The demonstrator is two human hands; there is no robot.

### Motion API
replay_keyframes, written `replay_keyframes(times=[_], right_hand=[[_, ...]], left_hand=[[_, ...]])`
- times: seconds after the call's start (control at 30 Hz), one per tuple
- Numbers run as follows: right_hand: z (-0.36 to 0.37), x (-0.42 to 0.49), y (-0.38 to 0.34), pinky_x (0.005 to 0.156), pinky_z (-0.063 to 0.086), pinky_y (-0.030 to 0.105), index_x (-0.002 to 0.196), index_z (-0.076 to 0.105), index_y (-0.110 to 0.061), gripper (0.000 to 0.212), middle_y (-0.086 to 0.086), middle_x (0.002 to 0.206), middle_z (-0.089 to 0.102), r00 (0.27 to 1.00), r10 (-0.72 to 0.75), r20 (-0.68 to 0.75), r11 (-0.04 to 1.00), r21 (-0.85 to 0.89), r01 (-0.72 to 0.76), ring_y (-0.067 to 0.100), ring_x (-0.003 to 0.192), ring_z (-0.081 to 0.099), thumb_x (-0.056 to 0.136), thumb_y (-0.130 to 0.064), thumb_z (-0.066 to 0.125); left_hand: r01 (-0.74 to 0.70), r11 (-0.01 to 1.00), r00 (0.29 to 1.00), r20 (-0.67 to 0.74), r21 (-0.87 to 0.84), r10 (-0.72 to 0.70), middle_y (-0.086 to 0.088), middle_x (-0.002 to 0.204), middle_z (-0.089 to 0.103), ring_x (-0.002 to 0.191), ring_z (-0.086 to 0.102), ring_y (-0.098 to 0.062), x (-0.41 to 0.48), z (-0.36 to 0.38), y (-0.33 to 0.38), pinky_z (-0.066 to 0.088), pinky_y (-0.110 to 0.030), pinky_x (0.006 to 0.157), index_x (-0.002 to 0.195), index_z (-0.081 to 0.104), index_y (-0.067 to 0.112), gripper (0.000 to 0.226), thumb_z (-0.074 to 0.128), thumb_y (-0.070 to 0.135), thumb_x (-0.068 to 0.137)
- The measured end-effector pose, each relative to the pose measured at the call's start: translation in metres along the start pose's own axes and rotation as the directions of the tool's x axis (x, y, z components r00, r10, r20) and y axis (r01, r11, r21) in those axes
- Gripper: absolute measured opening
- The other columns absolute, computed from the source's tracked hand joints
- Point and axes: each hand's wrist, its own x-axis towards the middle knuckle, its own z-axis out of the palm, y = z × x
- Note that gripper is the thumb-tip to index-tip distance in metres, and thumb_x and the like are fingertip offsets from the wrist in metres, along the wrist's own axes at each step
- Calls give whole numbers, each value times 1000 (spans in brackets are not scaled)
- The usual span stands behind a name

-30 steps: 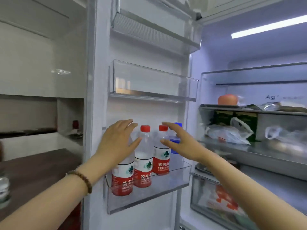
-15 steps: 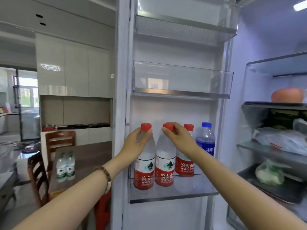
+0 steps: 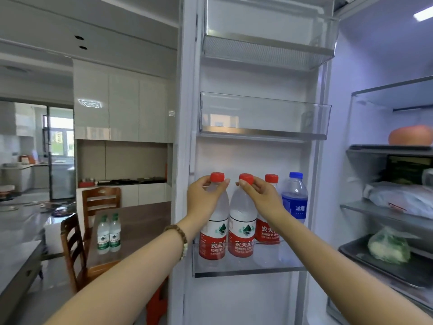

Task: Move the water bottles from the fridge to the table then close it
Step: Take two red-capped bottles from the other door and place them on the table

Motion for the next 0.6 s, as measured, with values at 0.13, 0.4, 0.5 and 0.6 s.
replay_keyframes(times=[0.13,0.4,0.5,0.6], right_hand=[[-6,-7,-3,94,41,23,122,57,-21,37,0,125,62,999,4,-55,997,83,1,11,117,54,87,-33,60],[-31,-8,-82,87,47,12,97,64,-38,15,-13,103,69,950,-252,-185,944,169,283,-3,101,61,85,-28,64],[-29,-16,-111,79,46,5,96,64,-38,12,-10,103,71,938,-318,-140,927,159,339,-3,99,63,85,-33,62],[-16,-26,-124,66,41,-3,92,69,-33,10,-11,91,73,950,-300,-87,918,245,312,-11,85,64,85,-34,61]], left_hand=[[-18,995,999,-38,-101,14,7,109,65,105,56,-7,-7,0,10,40,-4,76,115,63,15,43,73,29,76],[-195,930,981,-66,-311,184,10,109,67,103,59,6,0,-28,89,46,-8,87,108,63,23,28,69,22,80],[-186,940,983,-50,-285,179,6,97,71,87,65,5,1,-54,121,48,-6,75,102,65,22,20,66,25,82],[-164,968,986,-43,-191,158,11,83,73,78,65,9,-5,-84,133,46,-4,69,95,70,22,18,65,33,82]])
